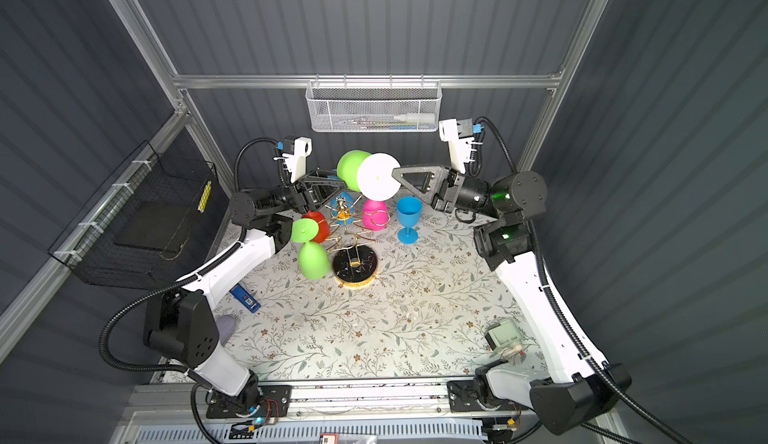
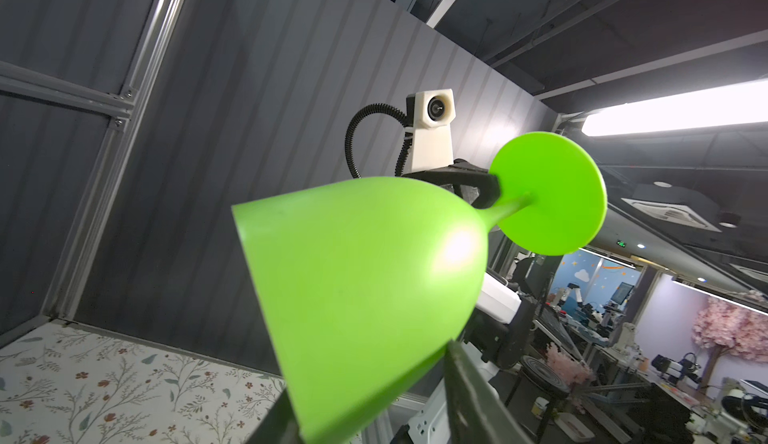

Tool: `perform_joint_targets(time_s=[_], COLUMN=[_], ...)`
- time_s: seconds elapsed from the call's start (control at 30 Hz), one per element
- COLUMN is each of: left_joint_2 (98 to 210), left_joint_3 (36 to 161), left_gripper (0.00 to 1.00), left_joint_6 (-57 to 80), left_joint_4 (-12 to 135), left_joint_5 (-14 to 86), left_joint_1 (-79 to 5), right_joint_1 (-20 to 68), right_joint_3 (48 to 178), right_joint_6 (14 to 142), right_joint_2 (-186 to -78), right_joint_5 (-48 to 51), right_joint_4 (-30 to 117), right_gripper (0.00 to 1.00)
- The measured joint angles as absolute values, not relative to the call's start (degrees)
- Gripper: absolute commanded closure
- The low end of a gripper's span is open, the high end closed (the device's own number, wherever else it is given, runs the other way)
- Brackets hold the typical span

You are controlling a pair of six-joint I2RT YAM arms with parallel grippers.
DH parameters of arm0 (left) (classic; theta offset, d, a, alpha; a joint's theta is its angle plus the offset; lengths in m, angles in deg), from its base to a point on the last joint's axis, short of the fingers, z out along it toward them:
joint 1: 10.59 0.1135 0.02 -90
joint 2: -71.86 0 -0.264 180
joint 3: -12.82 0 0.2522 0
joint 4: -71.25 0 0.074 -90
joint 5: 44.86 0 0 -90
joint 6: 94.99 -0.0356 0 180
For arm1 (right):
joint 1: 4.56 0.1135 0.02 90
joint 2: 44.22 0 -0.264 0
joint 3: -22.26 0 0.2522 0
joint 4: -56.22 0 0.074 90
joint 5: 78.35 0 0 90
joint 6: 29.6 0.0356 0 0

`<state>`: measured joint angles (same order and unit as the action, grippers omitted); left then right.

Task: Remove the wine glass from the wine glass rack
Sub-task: 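Close the left gripper on the lime green glass's bowl beside the right gripper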

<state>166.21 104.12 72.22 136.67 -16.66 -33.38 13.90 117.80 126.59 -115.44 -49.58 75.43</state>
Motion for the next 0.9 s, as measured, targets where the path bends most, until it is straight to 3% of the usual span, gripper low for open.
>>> perform_joint_targets(time_s=[0.23, 0.4, 0.5, 0.63, 0.9], left_joint_2=[166.3, 166.3, 166.2, 166.1, 163.8], left_joint_3=[104.5, 104.5, 104.5, 104.5, 104.5], left_gripper=[0.79, 0.84, 0.94, 1.00, 1.00], left_joint_6=[75.7, 76.4, 76.7, 76.8, 78.1], left_joint_4=[142.5, 143.3, 143.7, 143.9, 145.9], left_joint_5=[-17.5, -17.6, -17.7, -17.8, -18.3], left_joint_1=[-32.8, -32.7, -32.7, -32.7, -32.9], right_joint_1=[13.7, 13.8, 13.8, 13.8, 13.5], right_joint_3=[118.5, 118.5, 118.4, 118.2, 116.7], right_joint_6=[127.8, 128.1, 128.3, 128.4, 127.7], right_joint_2=[-115.4, -115.4, -115.4, -115.3, -115.3], right_joint_5=[-48.5, -48.1, -47.9, -47.1, -44.5], right_joint_4=[76.8, 77.1, 77.2, 77.6, 76.9], right_gripper=[1.00, 1.00, 0.98, 0.88, 0.52])
